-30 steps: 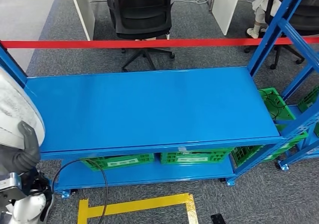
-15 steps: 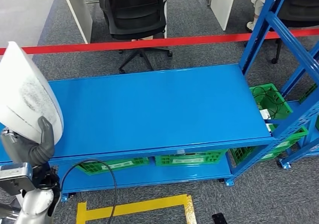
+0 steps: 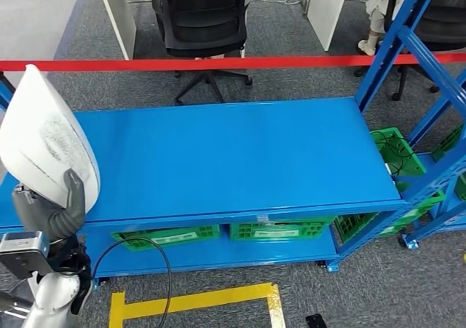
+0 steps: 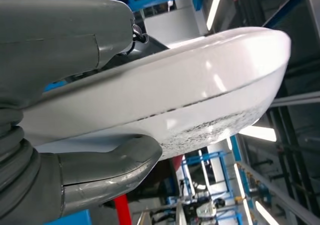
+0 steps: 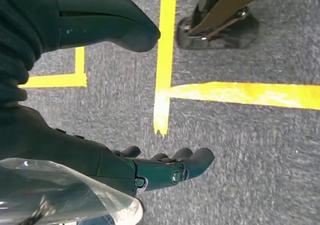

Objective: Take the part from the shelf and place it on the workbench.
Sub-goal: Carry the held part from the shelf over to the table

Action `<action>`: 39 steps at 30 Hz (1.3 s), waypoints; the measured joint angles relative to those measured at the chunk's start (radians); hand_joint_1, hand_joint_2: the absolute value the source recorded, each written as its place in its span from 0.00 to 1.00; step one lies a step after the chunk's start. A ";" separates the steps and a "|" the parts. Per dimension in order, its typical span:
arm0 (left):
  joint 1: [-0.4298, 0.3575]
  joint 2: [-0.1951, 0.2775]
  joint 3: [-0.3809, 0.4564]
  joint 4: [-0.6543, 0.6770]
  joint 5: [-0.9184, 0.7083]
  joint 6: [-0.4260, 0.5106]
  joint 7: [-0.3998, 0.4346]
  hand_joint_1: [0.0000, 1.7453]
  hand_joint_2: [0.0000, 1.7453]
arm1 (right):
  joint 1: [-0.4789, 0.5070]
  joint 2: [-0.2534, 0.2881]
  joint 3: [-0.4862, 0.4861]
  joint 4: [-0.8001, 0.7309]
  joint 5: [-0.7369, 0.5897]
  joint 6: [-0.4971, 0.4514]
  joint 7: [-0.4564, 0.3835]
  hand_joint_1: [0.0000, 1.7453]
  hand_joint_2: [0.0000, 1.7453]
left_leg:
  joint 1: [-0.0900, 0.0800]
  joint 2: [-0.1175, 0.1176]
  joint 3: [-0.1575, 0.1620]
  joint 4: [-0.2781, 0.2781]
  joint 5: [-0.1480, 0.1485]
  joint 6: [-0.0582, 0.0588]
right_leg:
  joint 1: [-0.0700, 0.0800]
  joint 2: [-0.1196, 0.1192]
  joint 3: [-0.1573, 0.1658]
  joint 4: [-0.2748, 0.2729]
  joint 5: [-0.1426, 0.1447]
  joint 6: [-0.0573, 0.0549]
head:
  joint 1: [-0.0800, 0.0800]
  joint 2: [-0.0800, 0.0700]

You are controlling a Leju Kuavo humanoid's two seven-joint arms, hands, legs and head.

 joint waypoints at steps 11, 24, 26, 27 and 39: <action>-0.009 0.001 -0.003 0.015 -0.005 0.001 -0.001 1.00 1.00 | -0.003 -0.004 0.000 0.002 0.004 0.005 0.002 0.00 1.00 | 0.001 -0.003 -0.058 0.034 0.030 -0.045 | 0.000 0.000 0.148 -0.225 0.095 -0.027 | -0.002 0.000; -0.018 0.002 -0.006 0.026 -0.019 0.008 -0.004 1.00 1.00 | -0.002 -0.004 0.000 0.003 0.007 0.010 0.006 0.00 1.00 | -0.008 -0.004 0.111 -0.011 -0.089 -0.028 | 0.003 -0.011 0.044 -0.219 0.199 -0.022 | -0.011 0.000; -0.019 0.002 -0.006 0.026 -0.023 0.011 -0.004 1.00 1.00 | -0.002 -0.004 -0.001 0.003 0.008 0.010 0.006 0.00 1.00 | -0.007 -0.001 0.101 -0.021 -0.070 -0.018 | 0.000 -0.010 0.037 -0.218 0.199 -0.010 | -0.012 0.000; -0.020 0.001 -0.006 0.027 -0.025 0.014 -0.004 1.00 1.00 | -0.001 -0.004 -0.001 0.003 0.008 0.010 0.007 0.00 1.00 | -0.005 0.001 0.093 -0.026 -0.058 -0.012 | 0.000 -0.009 0.028 -0.202 0.175 -0.005 | -0.011 0.000; -0.013 0.001 -0.005 0.028 -0.063 0.043 -0.003 1.00 1.00 | -0.007 -0.004 -0.004 0.003 0.013 0.011 0.014 0.00 1.00 | -0.001 0.005 -0.066 0.021 0.051 -0.035 | -0.004 -0.005 0.198 -0.238 0.060 0.003 | -0.008 0.000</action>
